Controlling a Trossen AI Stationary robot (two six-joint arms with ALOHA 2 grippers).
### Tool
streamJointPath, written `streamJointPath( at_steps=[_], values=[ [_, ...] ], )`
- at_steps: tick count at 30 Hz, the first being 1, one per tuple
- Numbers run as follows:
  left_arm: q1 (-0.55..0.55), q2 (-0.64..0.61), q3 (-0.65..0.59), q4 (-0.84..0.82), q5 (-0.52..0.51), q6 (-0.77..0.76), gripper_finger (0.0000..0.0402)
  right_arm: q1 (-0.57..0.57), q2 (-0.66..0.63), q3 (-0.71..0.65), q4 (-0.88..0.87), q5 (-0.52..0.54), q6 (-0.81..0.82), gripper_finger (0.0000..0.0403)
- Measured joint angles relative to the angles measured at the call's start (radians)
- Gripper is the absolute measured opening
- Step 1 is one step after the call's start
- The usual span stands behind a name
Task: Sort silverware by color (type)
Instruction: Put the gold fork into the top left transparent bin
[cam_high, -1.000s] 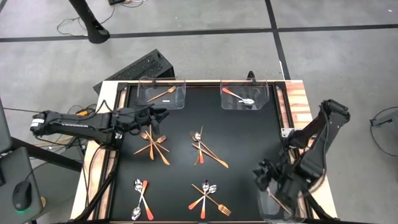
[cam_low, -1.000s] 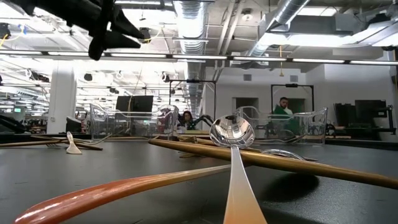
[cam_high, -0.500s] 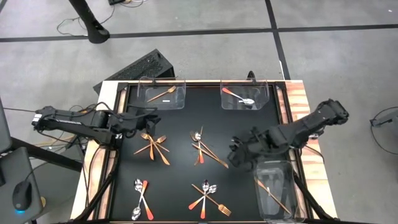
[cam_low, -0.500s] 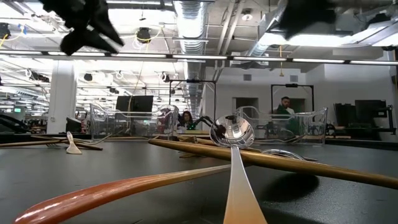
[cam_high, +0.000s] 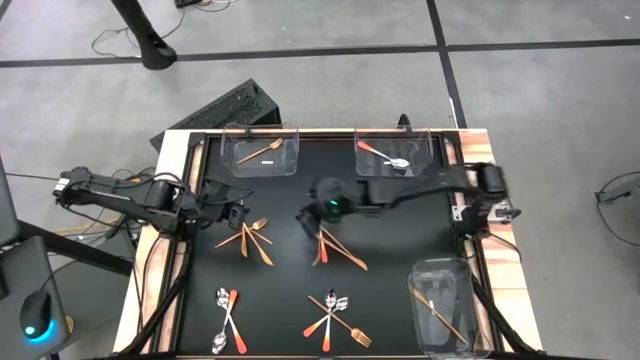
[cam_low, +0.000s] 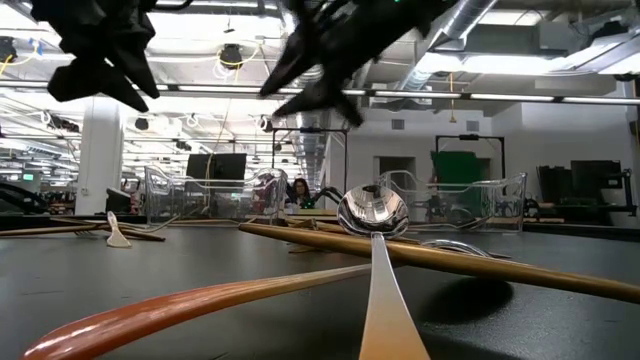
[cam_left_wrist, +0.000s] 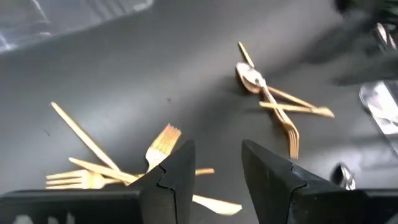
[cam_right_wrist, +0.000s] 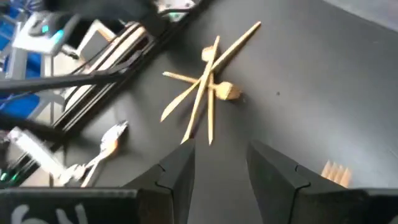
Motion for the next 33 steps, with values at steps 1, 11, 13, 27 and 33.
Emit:
streamJointPath(
  at_steps=[1, 11, 13, 27, 33],
  values=[
    [-0.003, 0.000, 0.000, -0.001, 0.007, 0.001, 0.0118, -0.013, 0.041, 0.033, 0.000, -0.018, 0.005, 0.0165],
    [0.004, -0.004, 0.000, -0.022, 0.019, 0.084, 0.0118, -0.066, 0.383, 0.444, -0.227, -0.113, 0.008, 0.0165],
    [0.004, -0.015, 0.001, -0.024, 0.025, 0.094, 0.0118, -0.079, 0.434, 0.510, -0.239, -0.153, 0.007, 0.0165],
    [0.005, -0.192, 0.089, -0.146, -0.146, 0.139, 0.0118, -0.126, 0.660, 0.765, -0.320, -0.292, 0.040, 0.0164],
    [0.005, -0.232, 0.089, -0.202, -0.188, 0.132, 0.0118, -0.127, 0.659, 0.769, -0.308, -0.290, 0.037, 0.0164]
  ],
)
